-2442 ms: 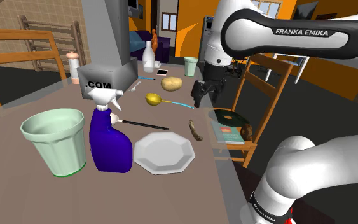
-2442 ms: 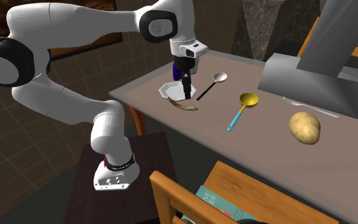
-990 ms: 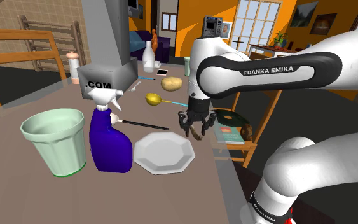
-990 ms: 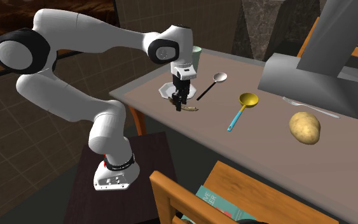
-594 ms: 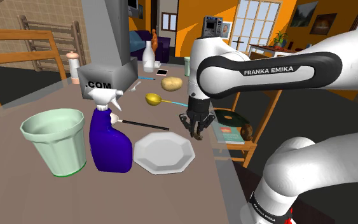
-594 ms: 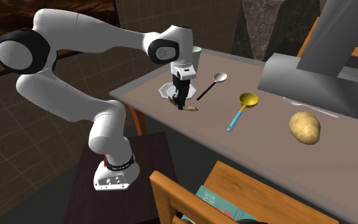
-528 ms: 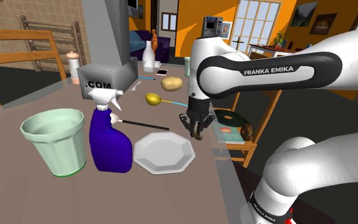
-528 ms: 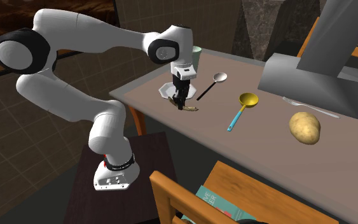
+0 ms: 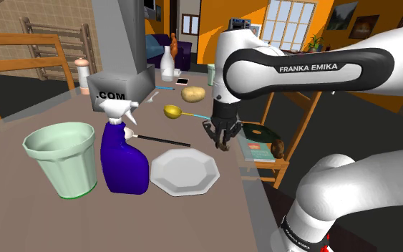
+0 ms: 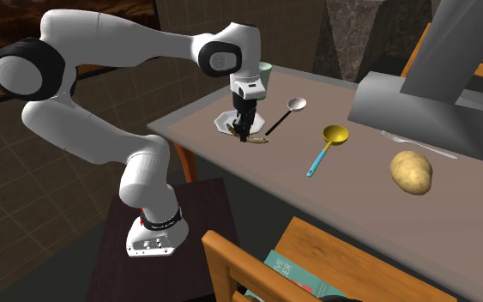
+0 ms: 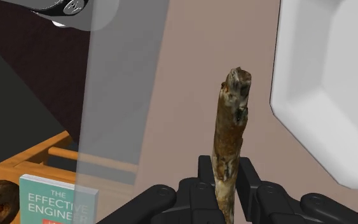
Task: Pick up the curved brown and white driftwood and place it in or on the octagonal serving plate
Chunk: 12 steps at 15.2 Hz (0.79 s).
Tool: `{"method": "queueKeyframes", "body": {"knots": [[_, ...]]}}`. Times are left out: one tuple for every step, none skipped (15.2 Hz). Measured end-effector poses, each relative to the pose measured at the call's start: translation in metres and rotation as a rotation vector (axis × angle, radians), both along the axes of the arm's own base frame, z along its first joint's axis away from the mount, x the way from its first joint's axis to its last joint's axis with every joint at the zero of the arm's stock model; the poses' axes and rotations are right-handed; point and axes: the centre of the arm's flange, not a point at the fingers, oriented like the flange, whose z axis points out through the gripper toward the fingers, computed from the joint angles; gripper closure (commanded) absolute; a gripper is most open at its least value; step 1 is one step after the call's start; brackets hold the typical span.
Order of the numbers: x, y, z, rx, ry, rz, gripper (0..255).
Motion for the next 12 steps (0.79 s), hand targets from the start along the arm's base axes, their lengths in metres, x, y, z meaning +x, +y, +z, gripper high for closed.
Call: {"method": "queueKeyframes", "body": {"knots": [[0.0, 0.001, 0.005, 0.0, 0.0, 0.0, 255], [0.0, 0.0, 0.01, 0.0, 0.0, 0.0, 255], [0.0, -0.001, 0.015, 0.0, 0.0, 0.0, 255], [0.001, 0.0, 0.02, 0.0, 0.0, 0.0, 255], [0.0, 0.001, 0.026, 0.0, 0.0, 0.0, 255], [-0.001, 0.001, 0.032, 0.0, 0.0, 0.0, 255], [0.0, -0.001, 0.037, 0.0, 0.0, 0.0, 255], [0.001, 0.0, 0.041, 0.0, 0.0, 0.0, 255], [0.0, 0.0, 0.046, 0.0, 0.0, 0.0, 255], [0.001, -0.001, 0.052, 0.0, 0.0, 0.0, 255], [0.0, -0.001, 0.055, 0.0, 0.0, 0.0, 255], [0.001, 0.004, 0.056, 0.0, 0.0, 0.0, 255]]}}
